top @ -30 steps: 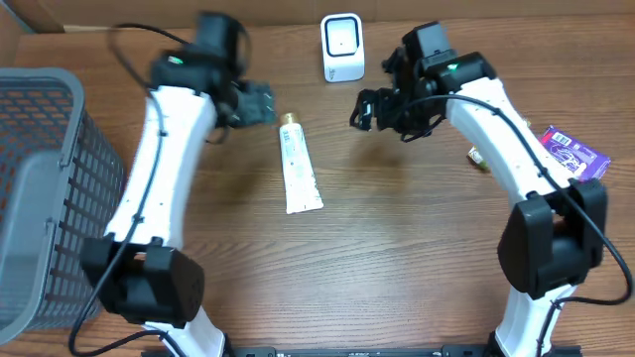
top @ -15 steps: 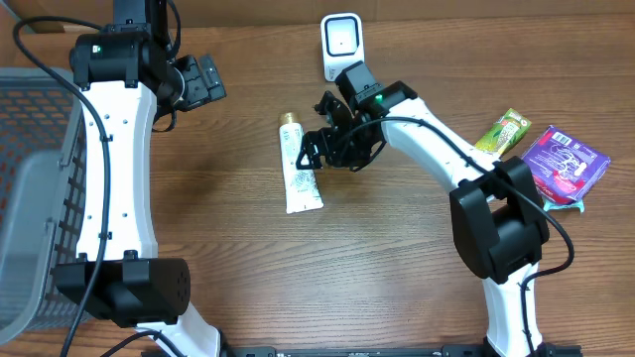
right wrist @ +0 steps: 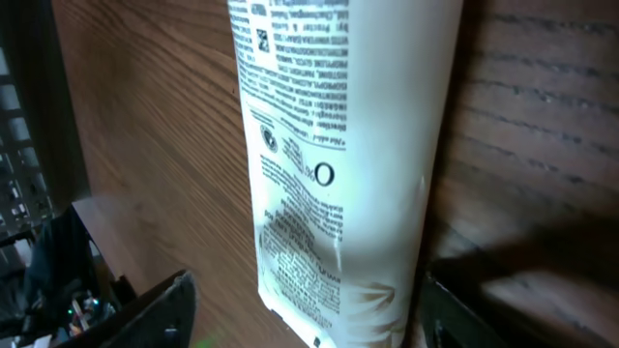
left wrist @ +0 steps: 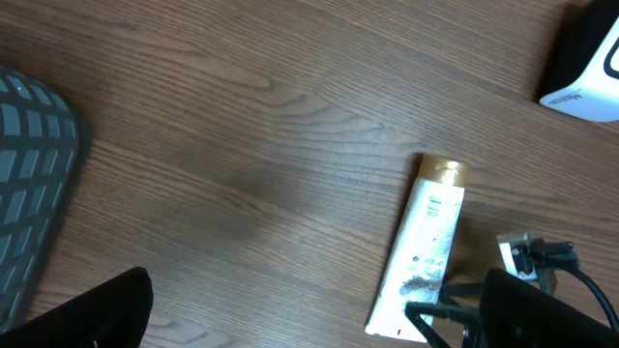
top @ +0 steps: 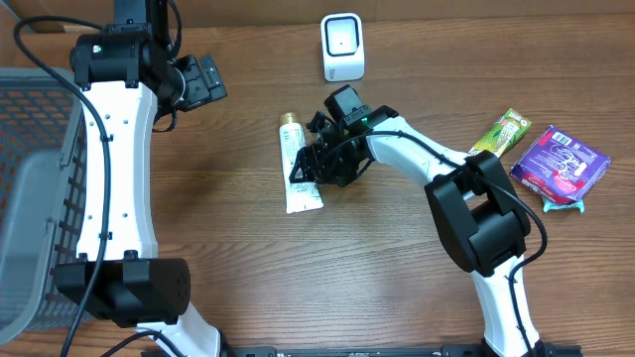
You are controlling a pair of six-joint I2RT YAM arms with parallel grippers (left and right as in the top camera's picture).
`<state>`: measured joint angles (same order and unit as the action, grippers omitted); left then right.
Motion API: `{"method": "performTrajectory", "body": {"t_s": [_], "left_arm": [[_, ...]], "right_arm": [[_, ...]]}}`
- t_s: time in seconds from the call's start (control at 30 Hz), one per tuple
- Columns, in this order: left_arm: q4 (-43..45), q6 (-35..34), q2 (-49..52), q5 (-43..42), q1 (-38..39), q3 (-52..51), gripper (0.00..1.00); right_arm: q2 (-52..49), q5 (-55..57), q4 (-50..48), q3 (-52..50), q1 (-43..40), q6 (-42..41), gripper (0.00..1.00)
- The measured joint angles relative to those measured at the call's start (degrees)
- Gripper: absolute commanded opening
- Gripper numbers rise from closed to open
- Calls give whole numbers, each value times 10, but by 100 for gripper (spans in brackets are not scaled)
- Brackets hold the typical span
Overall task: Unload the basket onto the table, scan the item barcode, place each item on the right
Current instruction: 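Move the right gripper to the white tube and grasp it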
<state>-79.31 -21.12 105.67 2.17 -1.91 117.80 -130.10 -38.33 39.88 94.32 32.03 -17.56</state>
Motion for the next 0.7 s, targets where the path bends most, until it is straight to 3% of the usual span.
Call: {"method": "performTrajectory", "body": {"t_s": [0.27,0.4,0.43,0.53,0.7], "left_arm": [[0,0,0,0,0,0,99],[0,0,0,0,0,0,100],[0,0,0,0,0,0,100],[0,0,0,0,0,0,100],[0,0,0,0,0,0,100]], "right_arm": [[-8,4,-61,-7,9,-55,61],[-8,26,-95,-17,23,-98,42],[-8,34,-102,-20,27,-109,29],[-8,57,-107,-25,36,-148,6],[-2,63,-115,-24,43,-200,4]]}}
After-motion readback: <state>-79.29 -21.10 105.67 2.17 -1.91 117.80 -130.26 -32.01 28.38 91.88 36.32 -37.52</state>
